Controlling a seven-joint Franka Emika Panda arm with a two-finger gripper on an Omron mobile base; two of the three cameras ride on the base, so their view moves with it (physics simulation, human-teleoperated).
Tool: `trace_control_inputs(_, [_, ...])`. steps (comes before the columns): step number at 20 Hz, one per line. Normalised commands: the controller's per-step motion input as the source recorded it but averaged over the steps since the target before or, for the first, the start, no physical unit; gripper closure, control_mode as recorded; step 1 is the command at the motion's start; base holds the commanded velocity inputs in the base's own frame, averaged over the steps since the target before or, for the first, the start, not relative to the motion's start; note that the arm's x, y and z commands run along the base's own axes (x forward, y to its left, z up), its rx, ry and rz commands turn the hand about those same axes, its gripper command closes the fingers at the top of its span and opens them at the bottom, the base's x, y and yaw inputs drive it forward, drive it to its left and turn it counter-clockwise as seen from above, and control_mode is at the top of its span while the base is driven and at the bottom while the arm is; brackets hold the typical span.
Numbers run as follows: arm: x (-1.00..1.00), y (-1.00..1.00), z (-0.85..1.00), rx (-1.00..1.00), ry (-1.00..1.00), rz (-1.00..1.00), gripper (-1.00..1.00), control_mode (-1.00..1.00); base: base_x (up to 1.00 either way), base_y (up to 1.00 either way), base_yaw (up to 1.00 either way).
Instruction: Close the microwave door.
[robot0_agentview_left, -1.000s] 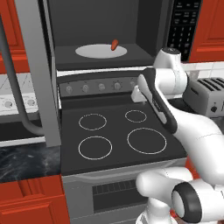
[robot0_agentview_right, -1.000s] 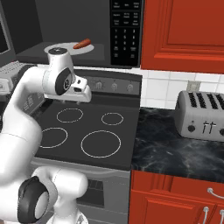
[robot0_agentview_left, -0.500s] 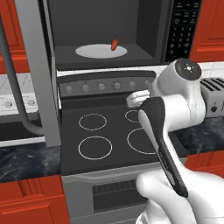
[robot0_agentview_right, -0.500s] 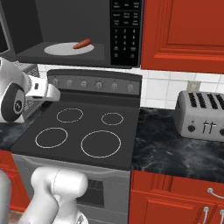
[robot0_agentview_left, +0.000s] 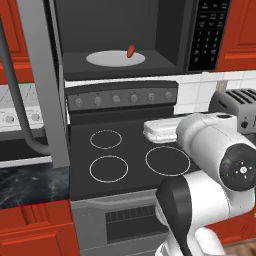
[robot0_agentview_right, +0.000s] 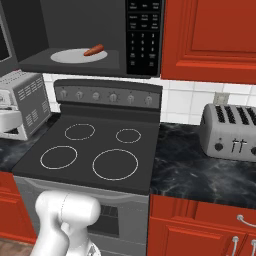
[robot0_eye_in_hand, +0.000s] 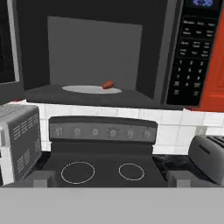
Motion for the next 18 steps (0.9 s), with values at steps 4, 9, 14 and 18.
trace_control_inputs(4, [-1.0, 0.33, 0.4, -0.01, -0.48, -0.17, -1.0, -1.0, 0.0, 0.0, 0.0])
trace_control_inputs(9, [-1.0, 0.52, 0.34, -0.19, -0.4, -0.14, -1.0, -1.0, 0.0, 0.0, 0.0])
trace_control_inputs(14, [-1.0, 0.73, 0.25, -0.26, -0.33, -0.11, -1.0, -1.0, 0.0, 0.0, 0.0])
trace_control_inputs(18, [-0.89, 0.94, 0.01, -0.26, -0.14, -0.15, -1.0, -1.0, 0.0, 0.0, 0.0])
